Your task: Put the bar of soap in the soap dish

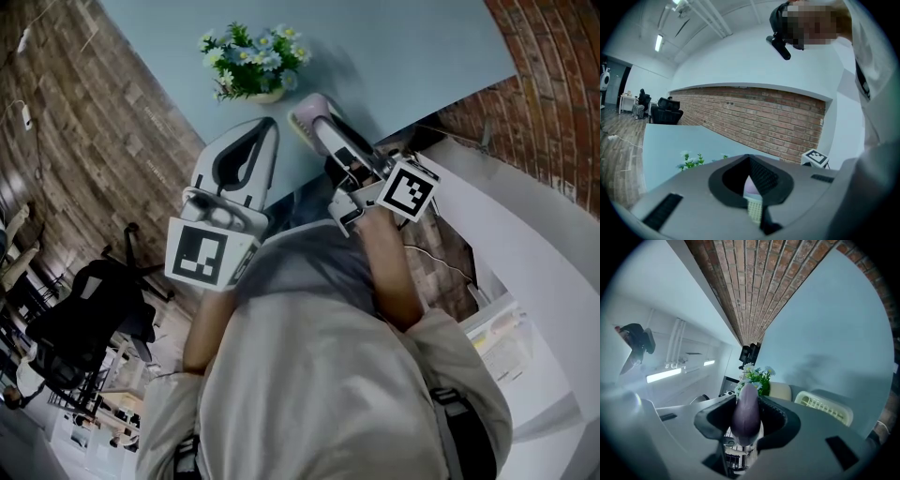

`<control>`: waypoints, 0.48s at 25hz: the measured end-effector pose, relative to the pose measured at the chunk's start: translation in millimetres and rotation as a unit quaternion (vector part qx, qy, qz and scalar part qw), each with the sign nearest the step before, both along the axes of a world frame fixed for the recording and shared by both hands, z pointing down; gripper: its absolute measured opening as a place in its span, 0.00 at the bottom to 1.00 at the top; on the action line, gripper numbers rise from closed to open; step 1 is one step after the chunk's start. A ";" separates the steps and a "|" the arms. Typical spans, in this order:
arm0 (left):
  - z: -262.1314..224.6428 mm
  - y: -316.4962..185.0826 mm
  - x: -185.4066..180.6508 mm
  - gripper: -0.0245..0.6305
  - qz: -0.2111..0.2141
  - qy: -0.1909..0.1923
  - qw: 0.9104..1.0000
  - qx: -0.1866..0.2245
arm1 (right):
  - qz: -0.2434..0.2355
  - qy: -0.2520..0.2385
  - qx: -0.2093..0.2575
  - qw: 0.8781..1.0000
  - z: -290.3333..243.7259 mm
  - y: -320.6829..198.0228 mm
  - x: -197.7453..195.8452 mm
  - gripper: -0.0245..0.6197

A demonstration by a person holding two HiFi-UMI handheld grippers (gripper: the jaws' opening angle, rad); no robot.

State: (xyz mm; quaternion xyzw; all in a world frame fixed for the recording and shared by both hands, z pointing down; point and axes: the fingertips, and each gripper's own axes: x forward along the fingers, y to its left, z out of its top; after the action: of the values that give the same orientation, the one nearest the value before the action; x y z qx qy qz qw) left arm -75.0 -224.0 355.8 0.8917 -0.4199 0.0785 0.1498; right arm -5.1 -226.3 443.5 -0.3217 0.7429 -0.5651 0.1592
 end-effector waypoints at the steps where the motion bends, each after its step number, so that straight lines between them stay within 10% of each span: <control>1: 0.0 -0.6 -0.7 0.04 -0.001 -0.001 1.000 0.000 | -0.001 0.000 -0.001 1.000 2.0 -0.5 -0.6 0.29; 12: 0.7 -2.9 -0.7 0.04 -0.004 -0.004 1.000 0.000 | -0.009 0.009 -0.018 1.000 23.1 -2.6 0.7 0.29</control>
State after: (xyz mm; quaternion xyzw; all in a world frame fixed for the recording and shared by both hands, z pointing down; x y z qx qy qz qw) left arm -75.8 -226.9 356.5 0.8897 -0.4239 0.0817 0.1487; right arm -4.4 -228.9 466.6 -0.3227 0.7369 -0.5769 0.1412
